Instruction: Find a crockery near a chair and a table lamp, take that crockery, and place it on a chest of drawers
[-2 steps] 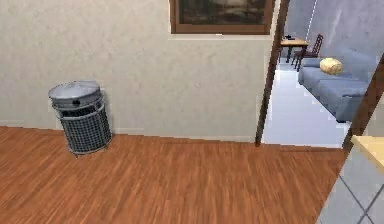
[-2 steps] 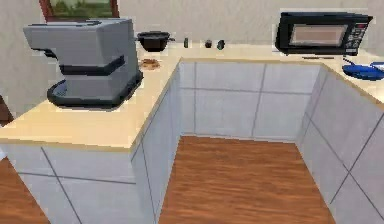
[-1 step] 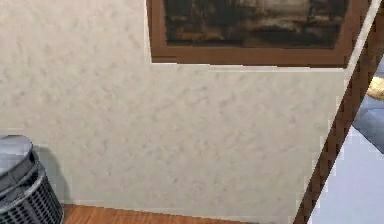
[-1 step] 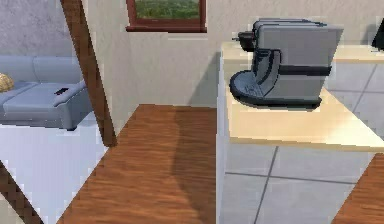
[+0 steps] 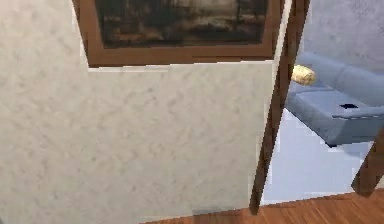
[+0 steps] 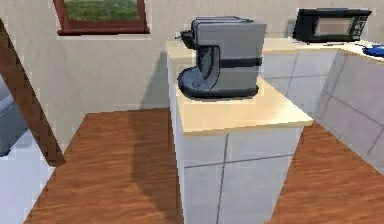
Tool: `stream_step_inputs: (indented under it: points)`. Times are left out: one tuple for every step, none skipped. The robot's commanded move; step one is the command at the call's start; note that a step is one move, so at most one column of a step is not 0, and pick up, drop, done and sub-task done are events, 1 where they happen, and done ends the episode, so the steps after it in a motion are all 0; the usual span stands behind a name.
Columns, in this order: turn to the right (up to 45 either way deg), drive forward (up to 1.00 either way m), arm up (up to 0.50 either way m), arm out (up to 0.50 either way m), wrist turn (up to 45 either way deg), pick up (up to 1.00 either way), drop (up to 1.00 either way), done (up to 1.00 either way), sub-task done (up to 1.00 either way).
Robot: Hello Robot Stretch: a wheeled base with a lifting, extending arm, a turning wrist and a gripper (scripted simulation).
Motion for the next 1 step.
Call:
stream_step_inputs:
  points:
    - [0.0, 0.10, 0.00, 0.00, 0.0, 0.00, 0.00, 0.00, 0.00]
